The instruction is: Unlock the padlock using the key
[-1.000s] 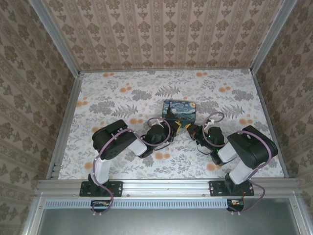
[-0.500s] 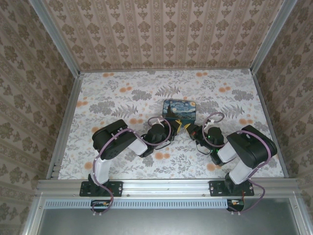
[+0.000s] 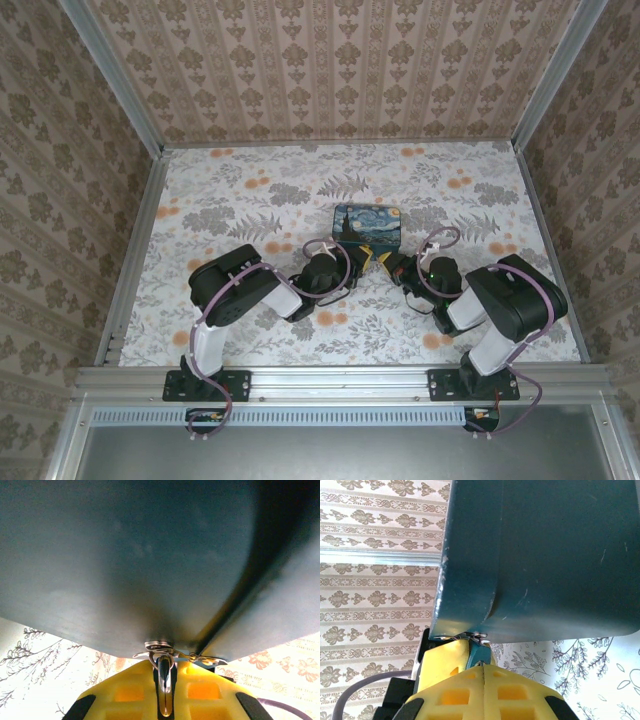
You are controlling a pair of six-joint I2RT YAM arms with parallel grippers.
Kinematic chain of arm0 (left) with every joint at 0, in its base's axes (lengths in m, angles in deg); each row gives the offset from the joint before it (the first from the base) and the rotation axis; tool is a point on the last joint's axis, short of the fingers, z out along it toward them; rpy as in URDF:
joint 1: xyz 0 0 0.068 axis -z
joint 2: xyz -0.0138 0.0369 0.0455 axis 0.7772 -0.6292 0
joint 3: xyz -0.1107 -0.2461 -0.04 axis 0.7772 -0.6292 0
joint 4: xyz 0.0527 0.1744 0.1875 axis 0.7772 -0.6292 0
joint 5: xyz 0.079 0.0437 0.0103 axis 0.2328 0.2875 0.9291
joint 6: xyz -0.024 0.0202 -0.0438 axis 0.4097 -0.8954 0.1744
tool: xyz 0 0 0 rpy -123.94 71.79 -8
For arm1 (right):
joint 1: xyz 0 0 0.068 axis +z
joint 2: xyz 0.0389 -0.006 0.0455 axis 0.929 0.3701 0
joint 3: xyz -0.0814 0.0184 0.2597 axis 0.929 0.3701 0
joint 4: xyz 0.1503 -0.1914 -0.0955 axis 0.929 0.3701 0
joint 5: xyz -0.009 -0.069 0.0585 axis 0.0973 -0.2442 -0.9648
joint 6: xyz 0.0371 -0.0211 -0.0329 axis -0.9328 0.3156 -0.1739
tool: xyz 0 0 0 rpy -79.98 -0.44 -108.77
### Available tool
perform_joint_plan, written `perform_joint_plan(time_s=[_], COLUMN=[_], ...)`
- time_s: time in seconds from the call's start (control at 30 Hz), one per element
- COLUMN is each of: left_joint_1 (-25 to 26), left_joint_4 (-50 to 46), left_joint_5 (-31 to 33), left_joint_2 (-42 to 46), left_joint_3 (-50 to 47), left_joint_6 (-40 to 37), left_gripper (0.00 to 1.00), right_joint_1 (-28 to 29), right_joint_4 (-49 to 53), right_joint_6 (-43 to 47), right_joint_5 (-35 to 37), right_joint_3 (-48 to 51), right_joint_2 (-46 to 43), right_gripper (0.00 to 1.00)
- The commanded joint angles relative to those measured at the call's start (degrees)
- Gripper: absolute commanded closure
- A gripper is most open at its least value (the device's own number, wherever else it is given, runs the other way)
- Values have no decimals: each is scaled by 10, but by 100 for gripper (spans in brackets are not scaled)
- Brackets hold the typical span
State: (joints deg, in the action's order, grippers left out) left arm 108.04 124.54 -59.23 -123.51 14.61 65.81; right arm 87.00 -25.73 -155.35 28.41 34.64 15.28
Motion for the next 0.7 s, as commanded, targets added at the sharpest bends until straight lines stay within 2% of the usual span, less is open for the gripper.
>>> perform_joint_plan(time_s=[0.0,0.67], left_joint_1=[19,19], left_joint_4=[66,66], left_joint_5=[-39,-44], left_joint_2=[22,22], left_joint_3=[3,3], left_joint_6=[8,6], left_gripper=[100,100], right_joint_1=[-11,-26], right_joint_4=[16,17], right_joint_6=[15,16], right_joint_5=[9,-10], right_joint_3=[-11,-24], right_joint_2=[16,20], right_gripper=[100,100])
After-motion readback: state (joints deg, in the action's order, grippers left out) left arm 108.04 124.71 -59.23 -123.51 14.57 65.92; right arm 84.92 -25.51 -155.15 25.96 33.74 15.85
